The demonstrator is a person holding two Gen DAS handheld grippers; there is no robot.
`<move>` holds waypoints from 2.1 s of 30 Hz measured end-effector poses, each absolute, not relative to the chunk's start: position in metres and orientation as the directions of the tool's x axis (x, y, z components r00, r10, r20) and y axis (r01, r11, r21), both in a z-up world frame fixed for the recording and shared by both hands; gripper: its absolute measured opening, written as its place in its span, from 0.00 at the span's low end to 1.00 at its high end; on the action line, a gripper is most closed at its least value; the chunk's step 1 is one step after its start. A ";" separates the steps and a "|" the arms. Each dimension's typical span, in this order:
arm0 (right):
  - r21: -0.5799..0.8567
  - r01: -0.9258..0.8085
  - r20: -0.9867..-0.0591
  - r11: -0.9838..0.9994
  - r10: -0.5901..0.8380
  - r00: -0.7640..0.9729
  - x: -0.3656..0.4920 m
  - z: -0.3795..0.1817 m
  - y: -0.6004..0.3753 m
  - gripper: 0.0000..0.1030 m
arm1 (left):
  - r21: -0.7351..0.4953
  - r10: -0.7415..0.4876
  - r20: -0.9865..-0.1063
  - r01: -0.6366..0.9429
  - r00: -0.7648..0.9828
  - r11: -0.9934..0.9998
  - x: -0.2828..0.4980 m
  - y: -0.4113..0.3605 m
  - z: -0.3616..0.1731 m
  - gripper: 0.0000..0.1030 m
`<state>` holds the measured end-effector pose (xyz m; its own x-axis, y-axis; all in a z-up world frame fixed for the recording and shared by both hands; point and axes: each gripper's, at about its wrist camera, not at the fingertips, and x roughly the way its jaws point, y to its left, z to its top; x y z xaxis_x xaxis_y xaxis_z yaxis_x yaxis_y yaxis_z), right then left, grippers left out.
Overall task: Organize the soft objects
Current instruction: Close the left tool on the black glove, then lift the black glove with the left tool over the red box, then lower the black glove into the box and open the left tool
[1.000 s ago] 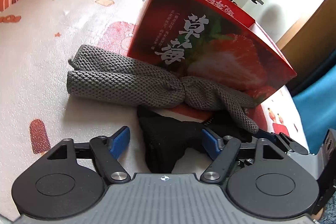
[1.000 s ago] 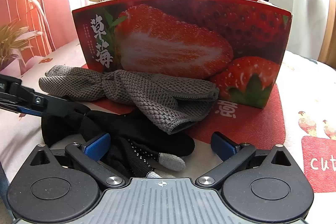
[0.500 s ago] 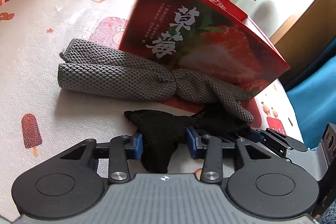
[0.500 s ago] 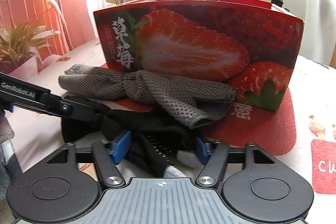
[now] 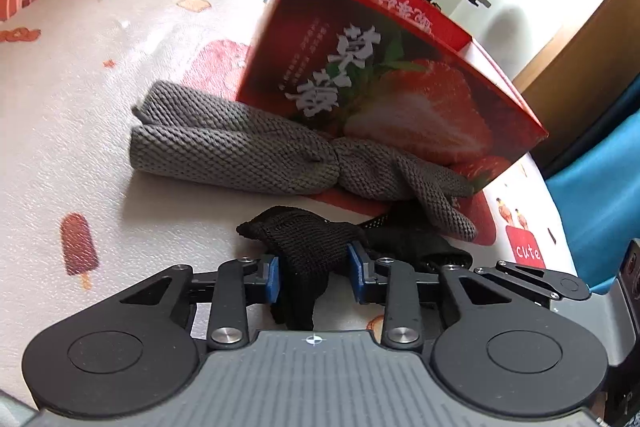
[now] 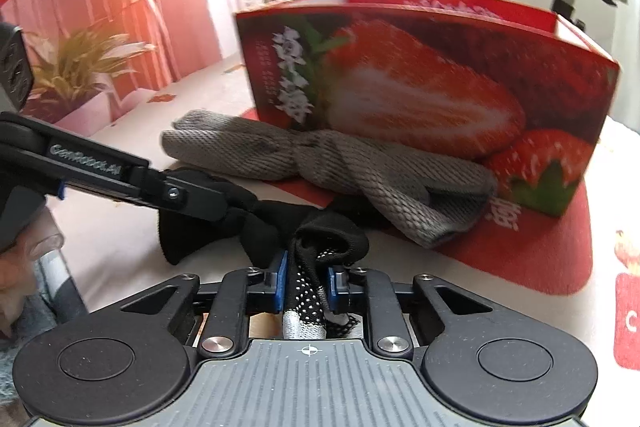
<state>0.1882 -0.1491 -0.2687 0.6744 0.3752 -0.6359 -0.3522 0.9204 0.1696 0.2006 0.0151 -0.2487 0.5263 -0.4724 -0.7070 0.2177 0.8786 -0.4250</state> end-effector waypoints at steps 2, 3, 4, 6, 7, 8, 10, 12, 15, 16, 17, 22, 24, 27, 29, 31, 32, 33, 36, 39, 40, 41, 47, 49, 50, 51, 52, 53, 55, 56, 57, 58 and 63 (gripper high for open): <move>0.145 -0.380 -0.623 0.914 0.382 0.682 0.186 -0.263 -0.143 0.16 | -0.420 -0.469 -0.700 0.222 0.538 0.880 0.199 0.019 -0.243 0.34; 0.133 -0.391 -0.615 0.911 0.385 0.688 0.184 -0.260 -0.141 0.16 | -0.417 -0.467 -0.693 0.224 0.549 0.881 0.198 0.021 -0.238 0.34; 0.125 -0.401 -0.606 0.908 0.390 0.694 0.183 -0.256 -0.139 0.16 | -0.414 -0.466 -0.685 0.228 0.560 0.882 0.196 0.023 -0.234 0.34; 0.118 -0.415 -0.583 0.902 0.401 0.706 0.182 -0.247 -0.137 0.16 | -0.409 -0.465 -0.665 0.235 0.584 0.882 0.193 0.026 -0.225 0.34; 0.116 -0.421 -0.570 0.900 0.407 0.714 0.182 -0.242 -0.137 0.16 | -0.405 -0.463 -0.653 0.241 0.599 0.882 0.191 0.028 -0.219 0.34; 0.113 -0.427 -0.556 0.897 0.413 0.721 0.182 -0.237 -0.136 0.16 | -0.398 -0.461 -0.640 0.249 0.614 0.883 0.190 0.029 -0.213 0.34; 0.098 -0.438 -0.525 0.894 0.420 0.740 0.181 -0.226 -0.135 0.16 | -0.381 -0.460 -0.613 0.269 0.642 0.885 0.187 0.031 -0.199 0.34; 0.082 -0.443 -0.492 0.893 0.423 0.761 0.181 -0.213 -0.135 0.16 | -0.369 -0.463 -0.579 0.291 0.671 0.883 0.185 0.031 -0.184 0.34; 0.070 -0.439 -0.439 0.896 0.423 0.793 0.183 -0.190 -0.139 0.16 | -0.341 -0.475 -0.529 0.336 0.704 0.878 0.187 0.031 -0.159 0.34; 0.064 -0.437 -0.423 0.897 0.421 0.803 0.185 -0.182 -0.141 0.16 | -0.334 -0.480 -0.512 0.350 0.712 0.875 0.189 0.029 -0.150 0.34; 0.058 -0.433 -0.408 0.899 0.417 0.812 0.186 -0.175 -0.143 0.16 | -0.330 -0.487 -0.497 0.363 0.718 0.871 0.192 0.029 -0.142 0.34; 0.040 -0.405 -0.372 0.914 0.390 0.842 0.207 -0.142 -0.156 0.16 | -0.352 -0.530 -0.458 0.402 0.713 0.845 0.216 0.016 -0.116 0.34; 0.050 -0.391 -0.369 0.919 0.381 0.848 0.220 -0.132 -0.165 0.16 | -0.372 -0.549 -0.454 0.410 0.702 0.833 0.231 0.009 -0.110 0.34; 0.060 -0.372 -0.377 0.926 0.366 0.851 0.241 -0.122 -0.180 0.16 | -0.356 -0.556 -0.453 0.431 0.697 0.829 0.250 -0.003 -0.104 0.34; 0.048 -0.360 -0.393 0.932 0.349 0.851 0.257 -0.121 -0.187 0.16 | -0.357 -0.562 -0.461 0.436 0.686 0.826 0.264 -0.011 -0.104 0.34; 0.048 -0.344 -0.417 0.938 0.331 0.846 0.274 -0.122 -0.194 0.16 | -0.370 -0.568 -0.481 0.432 0.668 0.822 0.282 -0.020 -0.104 0.34; 0.058 -0.339 -0.433 0.939 0.330 0.839 0.281 -0.124 -0.198 0.16 | -0.374 -0.568 -0.490 0.429 0.661 0.822 0.289 -0.023 -0.106 0.34; 0.069 -0.329 -0.446 0.942 0.324 0.834 0.290 -0.125 -0.201 0.16 | -0.380 -0.570 -0.502 0.426 0.650 0.821 0.299 -0.026 -0.107 0.34; 0.116 -0.307 -0.497 0.945 0.322 0.805 0.313 -0.134 -0.211 0.16 | -0.370 -0.558 -0.543 0.418 0.628 0.830 0.322 -0.036 -0.114 0.34; 0.176 -0.284 -0.564 0.943 0.333 0.756 0.334 -0.148 -0.218 0.16 | -0.387 -0.546 -0.594 0.384 0.591 0.838 0.345 -0.043 -0.129 0.34; 0.207 -0.274 -0.585 0.939 0.344 0.735 0.341 -0.154 -0.221 0.16 | -0.389 -0.537 -0.613 0.370 0.579 0.844 0.350 -0.045 -0.135 0.34; 0.241 -0.263 -0.604 0.934 0.356 0.713 0.347 -0.160 -0.222 0.16 | -0.384 -0.527 -0.631 0.361 0.569 0.850 0.355 -0.045 -0.140 0.34; 0.409 -0.185 -0.676 0.894 0.433 0.596 0.372 -0.190 -0.233 0.16 | -0.318 -0.476 -0.692 0.362 0.543 0.876 0.363 -0.047 -0.156 0.39; 0.423 -0.162 -0.702 0.892 0.435 0.564 0.381 -0.197 -0.233 0.16 | -0.299 -0.461 -0.698 0.362 0.548 0.883 0.364 -0.046 -0.158 0.42; 0.426 -0.148 -0.715 0.892 0.433 0.549 0.385 -0.200 -0.233 0.15 | -0.291 -0.455 -0.699 0.362 0.552 0.886 0.364 -0.046 -0.158 0.42; 0.427 -0.136 -0.727 0.894 0.429 0.536 0.388 -0.203 -0.233 0.15 | -0.283 -0.450 -0.699 0.362 0.556 0.888 0.365 -0.046 -0.158 0.43; 0.428 -0.128 -0.738 0.895 0.428 0.522 0.392 -0.206 -0.233 0.15 | -0.276 -0.445 -0.700 0.363 0.559 0.890 0.365 -0.045 -0.158 0.44; 0.428 -0.121 -0.748 0.896 0.426 0.509 0.395 -0.208 -0.233 0.15 | -0.271 -0.442 -0.700 0.364 0.560 0.891 0.366 -0.046 -0.158 0.44; 0.426 -0.107 -0.763 0.898 0.420 0.491 0.399 -0.212 -0.231 0.15 | -0.260 -0.437 -0.701 0.369 0.563 0.892 0.366 -0.045 -0.157 0.45; 0.425 -0.100 -0.771 0.900 0.417 0.481 0.401 -0.213 -0.230 0.15 | -0.251 -0.432 -0.702 0.372 0.566 0.894 0.366 -0.045 -0.157 0.45; 0.424 -0.091 -0.779 0.901 0.414 0.471 0.403 -0.215 -0.230 0.15 | -0.241 -0.426 -0.701 0.372 0.572 0.896 0.366 -0.047 -0.157 0.45; 0.423 -0.082 -0.787 0.903 0.410 0.462 0.405 -0.216 -0.229 0.15 | -0.234 -0.421 -0.700 0.372 0.577 0.898 0.366 -0.046 -0.157 0.45; 0.361 -0.075 -0.833 0.929 0.358 0.422 0.413 -0.218 -0.220 0.14 | -0.209 -0.395 -0.689 0.356 0.607 0.911 0.369 -0.047 -0.154 0.49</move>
